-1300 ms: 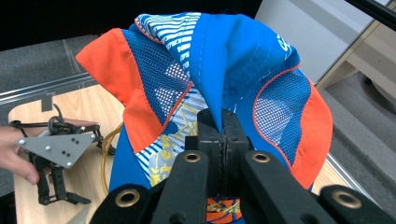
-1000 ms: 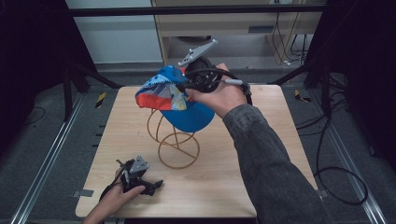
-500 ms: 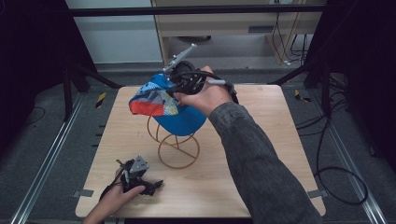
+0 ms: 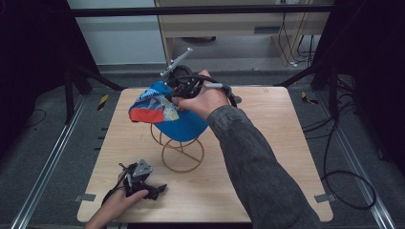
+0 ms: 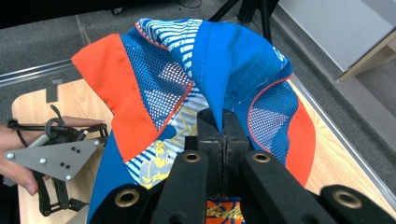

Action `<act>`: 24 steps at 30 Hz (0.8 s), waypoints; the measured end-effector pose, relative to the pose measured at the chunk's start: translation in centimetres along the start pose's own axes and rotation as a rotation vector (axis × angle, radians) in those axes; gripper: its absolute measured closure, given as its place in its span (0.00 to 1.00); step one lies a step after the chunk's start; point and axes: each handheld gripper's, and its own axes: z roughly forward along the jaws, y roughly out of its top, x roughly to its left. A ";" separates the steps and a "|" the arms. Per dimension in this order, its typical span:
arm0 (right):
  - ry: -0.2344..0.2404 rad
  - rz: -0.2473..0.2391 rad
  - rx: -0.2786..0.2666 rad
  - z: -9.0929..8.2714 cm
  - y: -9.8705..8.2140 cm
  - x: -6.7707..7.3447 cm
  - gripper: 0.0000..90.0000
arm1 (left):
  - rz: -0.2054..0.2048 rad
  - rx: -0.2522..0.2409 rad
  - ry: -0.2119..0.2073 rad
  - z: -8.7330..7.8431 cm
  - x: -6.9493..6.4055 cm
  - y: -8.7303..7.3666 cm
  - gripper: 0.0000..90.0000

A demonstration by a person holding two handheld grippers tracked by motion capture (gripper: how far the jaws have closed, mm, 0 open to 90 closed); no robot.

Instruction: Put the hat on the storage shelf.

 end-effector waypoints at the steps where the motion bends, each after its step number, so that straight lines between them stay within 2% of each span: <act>1: 0.001 0.002 -0.001 0.1 0.0 0.1 1.00 | 0.000 0.000 0.000 0.0 0.0 0.0 0.00; 13: 0.020 -0.013 0.020 1.2 0.4 0.6 0.99 | 0.001 0.001 0.000 0.0 0.0 0.0 0.00; 24: 0.040 -0.003 0.025 1.7 -0.4 0.5 0.98 | -0.003 -0.002 0.001 -0.1 0.0 -0.1 0.00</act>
